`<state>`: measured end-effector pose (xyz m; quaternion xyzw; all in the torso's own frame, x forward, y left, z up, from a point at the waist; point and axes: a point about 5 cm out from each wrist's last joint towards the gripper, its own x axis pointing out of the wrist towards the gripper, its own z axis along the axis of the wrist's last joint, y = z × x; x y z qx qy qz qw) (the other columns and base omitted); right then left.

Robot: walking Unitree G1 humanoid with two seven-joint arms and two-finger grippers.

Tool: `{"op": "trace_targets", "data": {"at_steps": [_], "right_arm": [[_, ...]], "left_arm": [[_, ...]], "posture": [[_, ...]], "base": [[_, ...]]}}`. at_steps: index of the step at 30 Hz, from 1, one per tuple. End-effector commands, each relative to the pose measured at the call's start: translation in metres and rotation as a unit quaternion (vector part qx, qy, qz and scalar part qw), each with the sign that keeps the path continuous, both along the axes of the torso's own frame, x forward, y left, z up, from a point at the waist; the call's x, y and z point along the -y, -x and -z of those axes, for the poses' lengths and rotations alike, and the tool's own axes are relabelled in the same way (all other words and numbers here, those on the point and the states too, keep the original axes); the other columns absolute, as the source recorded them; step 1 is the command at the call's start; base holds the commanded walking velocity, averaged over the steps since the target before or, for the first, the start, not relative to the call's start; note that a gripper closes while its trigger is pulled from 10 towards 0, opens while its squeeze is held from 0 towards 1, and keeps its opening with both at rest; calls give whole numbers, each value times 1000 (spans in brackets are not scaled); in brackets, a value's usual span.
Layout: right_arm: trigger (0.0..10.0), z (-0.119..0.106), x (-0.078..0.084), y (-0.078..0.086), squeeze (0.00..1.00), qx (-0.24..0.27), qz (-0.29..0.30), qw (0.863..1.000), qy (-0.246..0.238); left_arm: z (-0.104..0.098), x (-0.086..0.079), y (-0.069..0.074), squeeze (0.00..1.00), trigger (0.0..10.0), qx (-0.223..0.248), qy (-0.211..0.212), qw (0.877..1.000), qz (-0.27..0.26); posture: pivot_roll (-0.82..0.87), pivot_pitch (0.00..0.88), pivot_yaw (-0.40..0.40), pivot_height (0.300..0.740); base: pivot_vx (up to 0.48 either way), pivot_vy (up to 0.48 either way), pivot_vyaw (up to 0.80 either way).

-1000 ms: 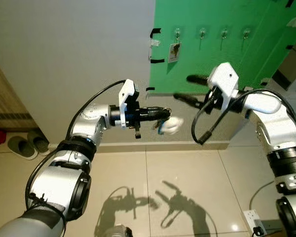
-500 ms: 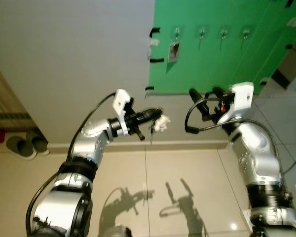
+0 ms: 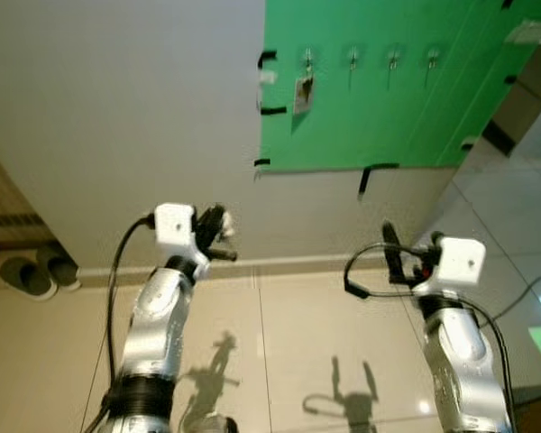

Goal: Hang keys on a hook

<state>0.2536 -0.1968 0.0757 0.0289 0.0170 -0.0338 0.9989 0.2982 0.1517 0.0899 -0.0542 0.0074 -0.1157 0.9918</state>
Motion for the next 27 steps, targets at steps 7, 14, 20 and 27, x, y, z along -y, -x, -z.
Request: {"op": "trace_targets", "data": {"at_steps": [7,14,20,27], "right_arm": [[10000,-11,-10,-6,0,28,-19,999,6],[10000,-22,-12,-25,0,43,-37,998,24],[10000,-25,-11,-33,0,45,-32,998,18],[10000,-24,-19,-37,0,45,-50,998,12]], "left_arm": [[-19,21,7,0,10000,44,-2,998,39],[-17,25,-3,0,10000,20,-2,1000,23],[-22,25,-12,0,10000,22,-7,1000,18],[-22,29,-16,0,10000,19,-13,1000,17]], "posture": [[-36,0,16,740],[-41,0,10,740],[-40,0,13,740],[-43,0,20,740]], "base": [[62,0,0],[439,0,0],[442,0,0],[442,0,0]]}}
